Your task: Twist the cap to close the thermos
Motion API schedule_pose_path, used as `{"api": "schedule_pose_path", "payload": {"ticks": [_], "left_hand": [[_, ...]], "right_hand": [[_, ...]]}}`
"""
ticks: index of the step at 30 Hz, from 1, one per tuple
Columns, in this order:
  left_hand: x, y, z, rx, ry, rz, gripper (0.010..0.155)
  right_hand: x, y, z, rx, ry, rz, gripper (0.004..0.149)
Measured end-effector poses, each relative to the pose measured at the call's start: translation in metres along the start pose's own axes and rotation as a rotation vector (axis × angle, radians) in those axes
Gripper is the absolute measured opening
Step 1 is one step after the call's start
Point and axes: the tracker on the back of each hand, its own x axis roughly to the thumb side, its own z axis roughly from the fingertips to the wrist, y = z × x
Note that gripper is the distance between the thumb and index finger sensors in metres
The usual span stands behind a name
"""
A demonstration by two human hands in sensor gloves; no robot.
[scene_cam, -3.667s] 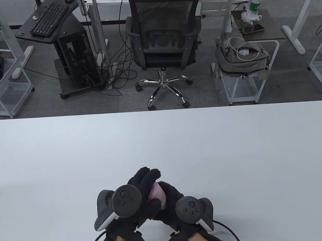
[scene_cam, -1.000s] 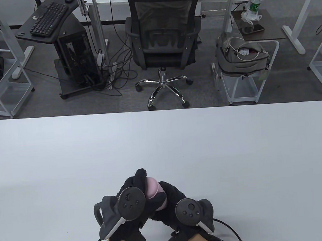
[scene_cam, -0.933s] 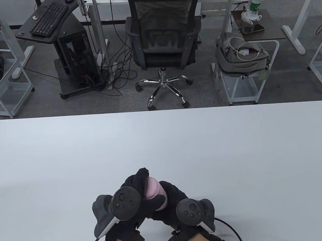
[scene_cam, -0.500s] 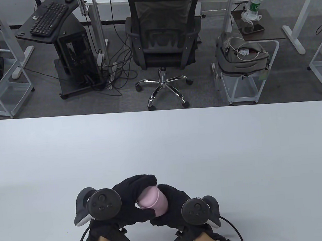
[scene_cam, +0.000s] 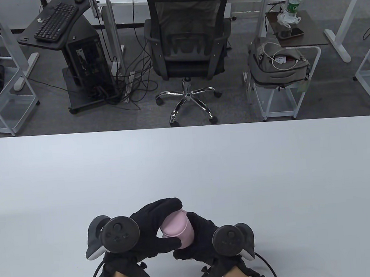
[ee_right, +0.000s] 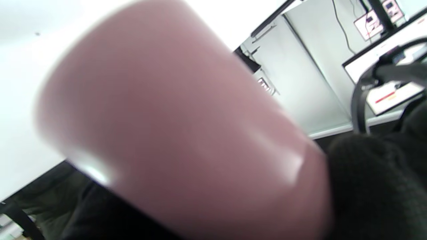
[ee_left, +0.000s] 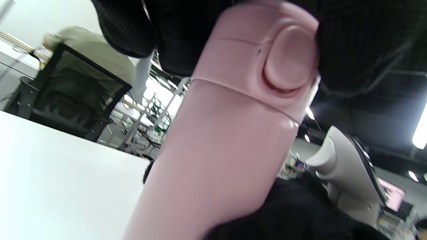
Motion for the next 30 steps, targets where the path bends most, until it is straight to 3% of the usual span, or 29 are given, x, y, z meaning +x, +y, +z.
{"api": "schedule_pose_path", "payload": {"ticks": [3, 6, 8, 11, 14, 18, 23, 30], "left_hand": [[-0.006, 0.003, 0.005, 0.125, 0.068, -0.049, 0.094], [-0.011, 0.006, 0.010, 0.236, 0.140, -0.072, 0.091], [-0.013, 0.008, 0.011, 0.249, 0.150, -0.076, 0.091], [-0.017, 0.007, 0.011, 0.249, 0.176, -0.045, 0.089], [-0.023, 0.006, 0.010, 0.244, 0.197, -0.037, 0.089], [-0.030, 0.004, 0.008, 0.232, 0.231, -0.053, 0.088], [-0.034, 0.000, 0.007, 0.207, 0.255, -0.048, 0.088], [-0.034, -0.005, 0.005, 0.181, 0.259, -0.062, 0.088]], "right_hand": [[-0.015, -0.032, -0.005, -0.160, 0.109, -0.048, 0.107], [-0.050, -0.081, -0.012, -0.289, 0.266, -0.051, 0.107], [-0.080, -0.121, -0.013, -0.428, 0.384, 0.064, 0.106], [-0.133, -0.180, -0.004, -0.536, 0.577, 0.186, 0.106], [-0.171, -0.214, 0.015, -0.579, 0.735, 0.248, 0.106], [-0.206, -0.232, 0.043, -0.638, 0.896, 0.200, 0.108], [-0.214, -0.236, 0.053, -0.634, 0.921, 0.206, 0.109], [-0.222, -0.224, 0.058, -0.590, 0.961, 0.237, 0.109]]}}
